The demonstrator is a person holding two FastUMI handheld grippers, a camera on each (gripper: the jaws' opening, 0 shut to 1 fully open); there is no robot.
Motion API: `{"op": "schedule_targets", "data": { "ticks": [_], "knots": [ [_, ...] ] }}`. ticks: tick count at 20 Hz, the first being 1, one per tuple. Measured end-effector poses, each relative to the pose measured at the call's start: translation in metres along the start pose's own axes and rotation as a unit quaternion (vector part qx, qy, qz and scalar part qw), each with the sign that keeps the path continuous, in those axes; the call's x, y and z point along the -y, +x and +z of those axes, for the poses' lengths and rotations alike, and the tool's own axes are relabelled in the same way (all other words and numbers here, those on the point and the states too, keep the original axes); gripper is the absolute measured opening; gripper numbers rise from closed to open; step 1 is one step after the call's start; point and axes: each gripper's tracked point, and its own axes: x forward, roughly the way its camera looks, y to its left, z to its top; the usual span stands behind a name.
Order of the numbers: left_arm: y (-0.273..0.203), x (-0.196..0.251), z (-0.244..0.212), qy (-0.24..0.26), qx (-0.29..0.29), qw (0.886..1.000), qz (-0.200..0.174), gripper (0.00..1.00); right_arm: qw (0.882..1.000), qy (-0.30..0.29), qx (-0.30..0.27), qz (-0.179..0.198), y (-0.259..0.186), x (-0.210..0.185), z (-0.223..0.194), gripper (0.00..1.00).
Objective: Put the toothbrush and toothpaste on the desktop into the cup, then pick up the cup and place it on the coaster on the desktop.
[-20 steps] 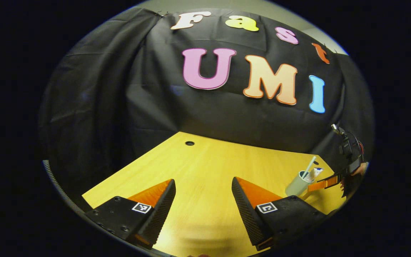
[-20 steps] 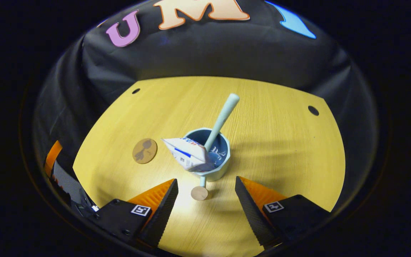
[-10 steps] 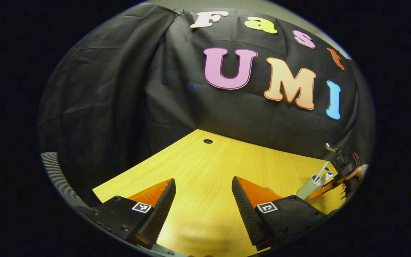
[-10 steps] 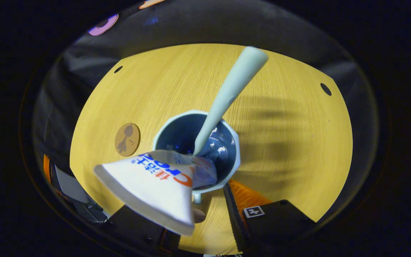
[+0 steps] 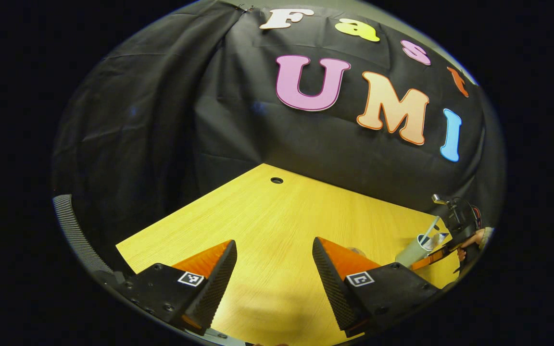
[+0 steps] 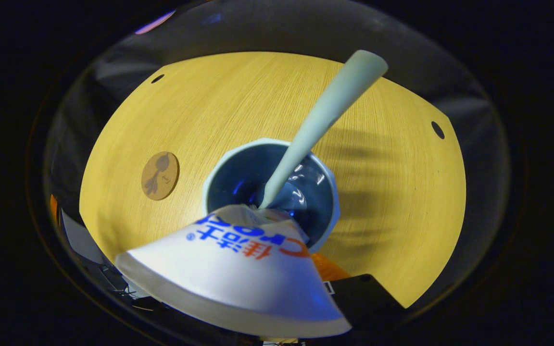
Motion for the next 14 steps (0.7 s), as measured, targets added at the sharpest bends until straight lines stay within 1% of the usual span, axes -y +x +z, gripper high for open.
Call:
{"op": "schedule_targets", "data": {
  "ticks": [4,9,12,14],
  "knots": [
    [0.001,0.007,-0.003,-0.005,-0.005,1.0,-0.01,0.91,0.999,-0.027,0.019,0.023,-0.02,-0.02,0.012,0.37],
    [-0.002,0.008,-0.015,-0.007,-0.018,1.0,-0.016,0.91,0.994,-0.087,0.044,0.053,-0.048,-0.056,0.037,0.36],
    [-0.007,0.006,-0.021,-0.006,-0.028,0.999,-0.02,0.91,0.989,-0.122,0.042,0.069,-0.065,-0.081,0.056,0.35],
    [-0.008,0.002,-0.025,-0.005,-0.032,0.999,-0.016,0.91,0.986,-0.145,0.036,0.073,-0.067,-0.095,0.058,0.35]
  ]
}}
